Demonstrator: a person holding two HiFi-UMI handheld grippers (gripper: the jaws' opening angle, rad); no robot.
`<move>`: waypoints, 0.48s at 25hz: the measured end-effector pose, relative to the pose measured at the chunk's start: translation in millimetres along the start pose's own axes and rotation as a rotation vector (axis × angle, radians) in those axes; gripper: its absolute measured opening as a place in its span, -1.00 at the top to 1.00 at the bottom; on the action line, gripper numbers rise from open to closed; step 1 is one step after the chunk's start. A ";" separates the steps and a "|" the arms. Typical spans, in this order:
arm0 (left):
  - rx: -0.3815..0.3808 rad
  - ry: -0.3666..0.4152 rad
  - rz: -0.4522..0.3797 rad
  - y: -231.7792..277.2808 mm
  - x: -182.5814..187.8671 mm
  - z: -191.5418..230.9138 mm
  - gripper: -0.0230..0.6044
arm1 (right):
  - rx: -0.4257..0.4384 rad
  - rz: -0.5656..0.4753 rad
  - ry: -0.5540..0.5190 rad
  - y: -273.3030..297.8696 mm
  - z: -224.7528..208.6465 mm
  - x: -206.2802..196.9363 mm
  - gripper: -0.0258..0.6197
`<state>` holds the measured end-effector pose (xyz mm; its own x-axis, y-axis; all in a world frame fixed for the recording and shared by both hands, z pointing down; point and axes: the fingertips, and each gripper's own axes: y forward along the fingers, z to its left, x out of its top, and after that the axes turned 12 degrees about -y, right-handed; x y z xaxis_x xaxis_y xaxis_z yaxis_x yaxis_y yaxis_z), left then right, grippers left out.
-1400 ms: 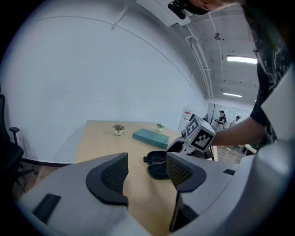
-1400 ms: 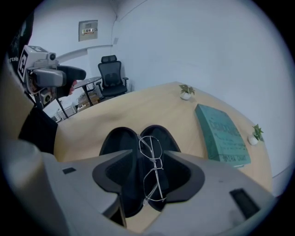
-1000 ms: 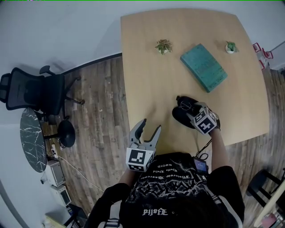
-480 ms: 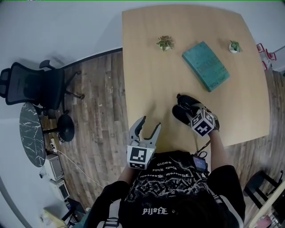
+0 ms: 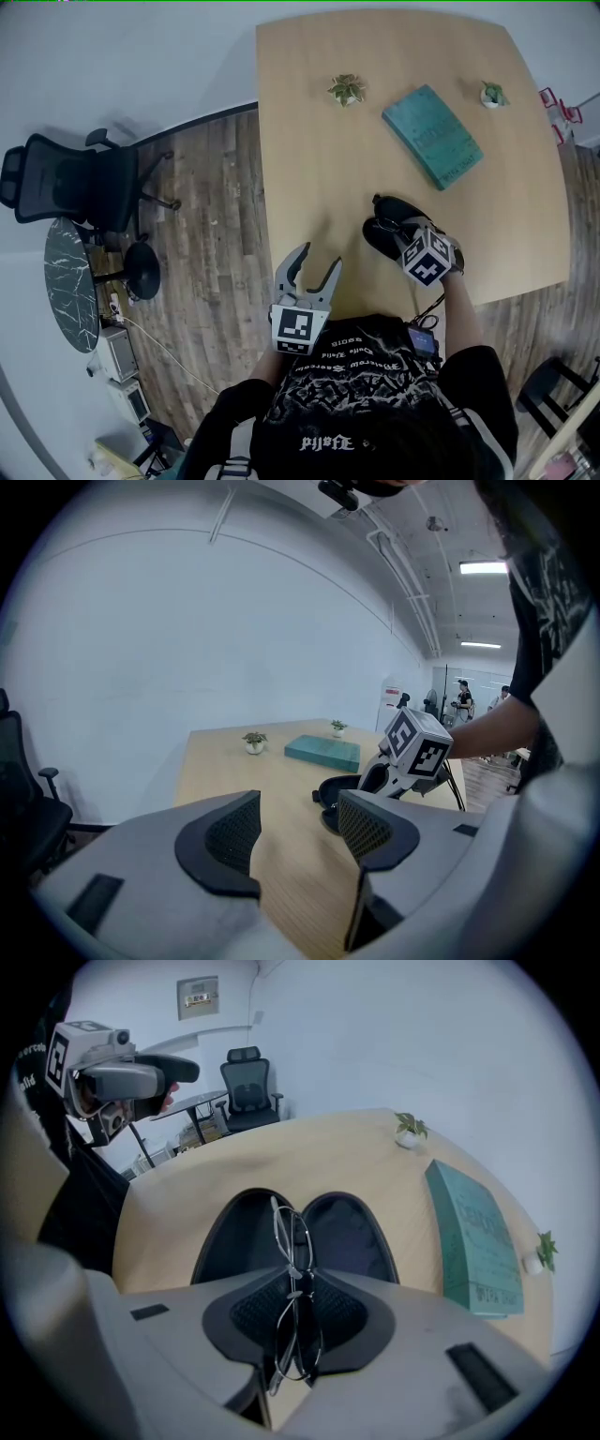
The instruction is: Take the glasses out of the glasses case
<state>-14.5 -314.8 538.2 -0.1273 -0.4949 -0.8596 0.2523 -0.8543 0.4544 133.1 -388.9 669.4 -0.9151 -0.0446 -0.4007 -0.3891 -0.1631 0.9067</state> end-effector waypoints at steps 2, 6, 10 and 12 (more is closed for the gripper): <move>0.000 -0.003 0.001 -2.0 -2.1 -0.2 0.09 | -0.015 -0.010 -0.004 -2.7 -1.3 3.5 0.64; -0.001 -0.015 -0.001 -6.5 -6.0 0.3 0.09 | -0.053 -0.036 0.007 -11.9 -4.0 12.0 0.65; -0.009 -0.030 -0.013 -10.8 -5.3 0.1 0.09 | -0.097 -0.048 0.020 -23.1 -3.7 16.8 0.65; -0.013 -0.041 -0.019 -12.7 -5.0 0.8 0.09 | -0.122 -0.062 0.035 -30.0 -4.9 20.2 0.65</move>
<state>-17.9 -301.7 536.9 -0.1714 -0.4845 -0.8578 0.2623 -0.8617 0.4343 126.8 -389.7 633.4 -0.8849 -0.0644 -0.4614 -0.4268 -0.2849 0.8583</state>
